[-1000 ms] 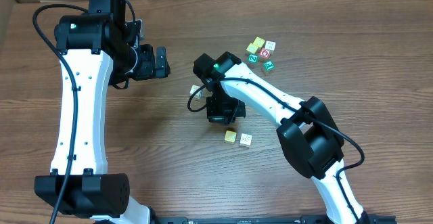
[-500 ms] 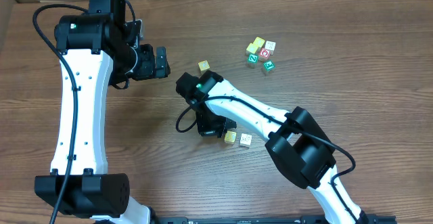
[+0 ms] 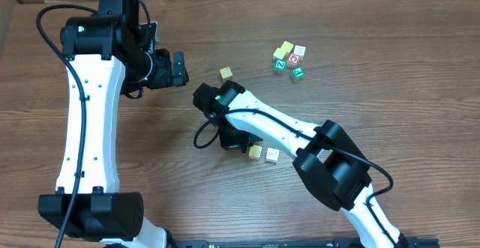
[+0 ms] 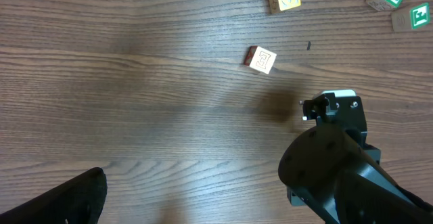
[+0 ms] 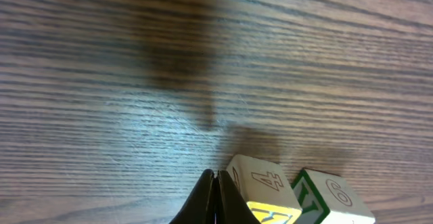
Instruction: Flip 3 blocks
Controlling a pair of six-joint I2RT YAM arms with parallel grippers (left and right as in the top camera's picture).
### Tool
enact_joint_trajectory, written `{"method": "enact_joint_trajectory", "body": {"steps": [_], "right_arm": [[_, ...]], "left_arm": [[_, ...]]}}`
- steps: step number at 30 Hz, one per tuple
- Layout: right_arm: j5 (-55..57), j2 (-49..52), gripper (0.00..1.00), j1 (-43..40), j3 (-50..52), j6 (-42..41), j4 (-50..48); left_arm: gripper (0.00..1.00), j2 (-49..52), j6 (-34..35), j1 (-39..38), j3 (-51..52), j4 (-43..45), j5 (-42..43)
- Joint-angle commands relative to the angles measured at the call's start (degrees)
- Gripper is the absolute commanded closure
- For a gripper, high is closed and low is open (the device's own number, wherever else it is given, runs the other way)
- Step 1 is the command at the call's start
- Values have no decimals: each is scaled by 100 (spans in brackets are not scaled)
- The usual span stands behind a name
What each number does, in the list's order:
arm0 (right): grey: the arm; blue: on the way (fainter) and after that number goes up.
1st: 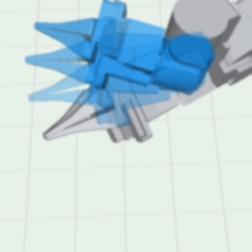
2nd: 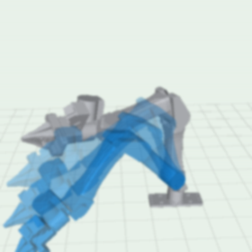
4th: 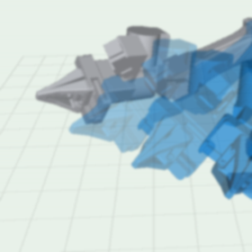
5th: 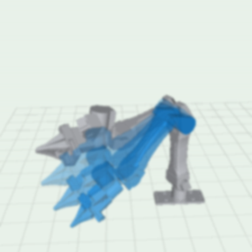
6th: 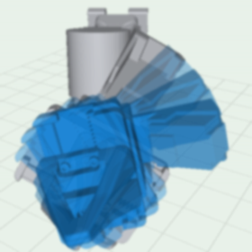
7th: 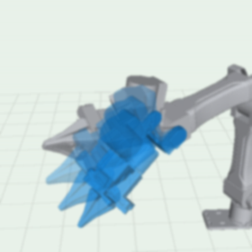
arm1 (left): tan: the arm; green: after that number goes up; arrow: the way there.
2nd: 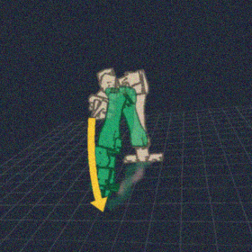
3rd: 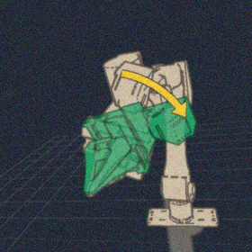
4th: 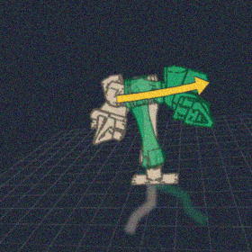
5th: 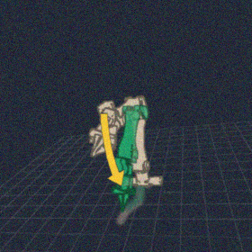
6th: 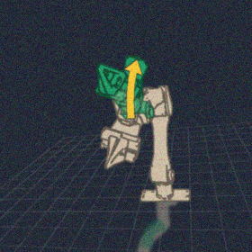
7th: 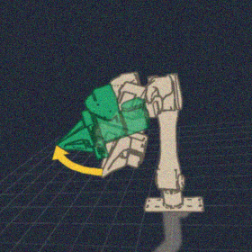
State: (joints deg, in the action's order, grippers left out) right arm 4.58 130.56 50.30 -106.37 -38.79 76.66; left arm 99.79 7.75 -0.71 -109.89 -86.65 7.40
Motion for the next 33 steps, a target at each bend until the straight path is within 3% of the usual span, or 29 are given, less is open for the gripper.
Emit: {"method": "enact_joint_trajectory", "body": {"steps": [1, 10, 17, 26, 33], "right_arm": [[90, -240, 96, 26, 28, -50, 107], [146, -240, 96, 26, 28, -44, 581], [46, -240, 96, 26, 28, -20, 376], [-542, -247, 96, 24, 13, 649, 367], [-634, -577, 96, -610, -289, 581, 356]], "left_arm": [[0, 50, 59, 31, -116, -4, -35], [0, 50, 59, 31, -116, -4, -37], [0, 50, 59, 31, -116, -4, -37], [0, 50, 59, 31, -116, -4, -37], [0, 50, 59, 31, -116, -4, -37]]}}
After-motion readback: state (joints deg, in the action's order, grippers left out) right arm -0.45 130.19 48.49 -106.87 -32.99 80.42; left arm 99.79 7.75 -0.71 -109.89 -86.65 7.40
